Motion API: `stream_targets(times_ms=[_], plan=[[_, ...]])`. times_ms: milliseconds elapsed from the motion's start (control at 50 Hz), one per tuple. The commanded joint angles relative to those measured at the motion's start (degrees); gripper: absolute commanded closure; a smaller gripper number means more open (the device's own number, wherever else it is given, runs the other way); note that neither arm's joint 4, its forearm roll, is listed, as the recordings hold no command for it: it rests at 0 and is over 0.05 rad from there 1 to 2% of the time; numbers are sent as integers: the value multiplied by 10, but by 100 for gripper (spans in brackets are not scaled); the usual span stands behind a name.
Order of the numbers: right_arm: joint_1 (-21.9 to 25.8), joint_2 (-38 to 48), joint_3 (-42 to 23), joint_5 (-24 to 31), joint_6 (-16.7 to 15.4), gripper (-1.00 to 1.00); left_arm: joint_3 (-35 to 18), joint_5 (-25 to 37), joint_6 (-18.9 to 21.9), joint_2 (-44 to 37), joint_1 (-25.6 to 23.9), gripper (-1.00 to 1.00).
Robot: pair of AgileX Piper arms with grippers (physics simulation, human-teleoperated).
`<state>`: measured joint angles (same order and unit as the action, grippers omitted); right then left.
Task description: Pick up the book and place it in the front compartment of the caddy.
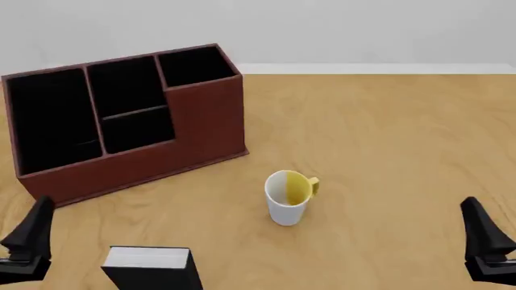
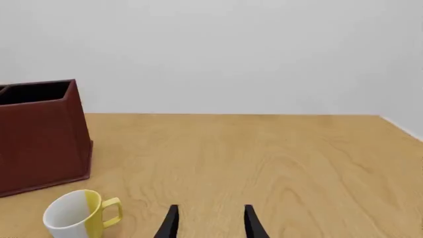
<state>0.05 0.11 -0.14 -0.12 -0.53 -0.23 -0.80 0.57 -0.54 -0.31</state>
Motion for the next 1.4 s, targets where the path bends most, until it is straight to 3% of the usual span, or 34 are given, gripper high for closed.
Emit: stream_targets(times_ms=[20, 240, 420, 480, 580, 680, 760, 820, 880, 900, 940, 960, 1040, 1180, 1220, 1260, 1300, 1400], plan=[[0, 0, -2, 1, -5, -100, 1, -40, -2, -39, -4, -100], [0, 0, 0, -1, -6, -100, -1, -94, 0, -88, -29, -100], [1, 0, 0, -3, -10, -100, -73, -91, 0, -171, -72, -100], [0, 0, 0, -3, -8, -100, -105, -59, -5, -178, -103, -100], [1, 0, 0, -3, -10, -100, -162, -9, 53, -204, -153, -100], [0, 1, 1, -4, -9, -100, -226, 41, 82, -244, -187, -100], [0, 1, 0, -3, -8, -100, -295, 102, 69, -290, -236, -100], [0, 0, 0, -2, -8, -100, -363, 162, 114, -339, -221, -100], [1, 0, 0, -3, -9, -100, -399, 194, 110, -358, -233, -100], [1, 0, 0, -3, -10, -100, -421, 211, 129, -366, -246, -100], [1, 0, 1, -3, -9, -100, -430, 220, 154, -369, -262, -100], [0, 0, 0, -2, -7, -100, -443, 238, 170, -382, -293, -100], [1, 0, 1, -4, -9, -100, -468, 277, 175, -405, -353, -100], [0, 1, 0, -3, -7, -100, -512, 337, 207, -457, -384, -100], [0, 0, 0, -3, -9, -100, -537, 369, 187, -467, -411, -100], [0, 0, 0, -3, -9, -100, -552, 392, 204, -480, -417, -100], [0, 1, 0, -3, -9, -100, -569, 422, 192, -494, -434, -100], [0, 1, 0, -4, -8, -100, -578, 459, 225, -506, -450, -100]])
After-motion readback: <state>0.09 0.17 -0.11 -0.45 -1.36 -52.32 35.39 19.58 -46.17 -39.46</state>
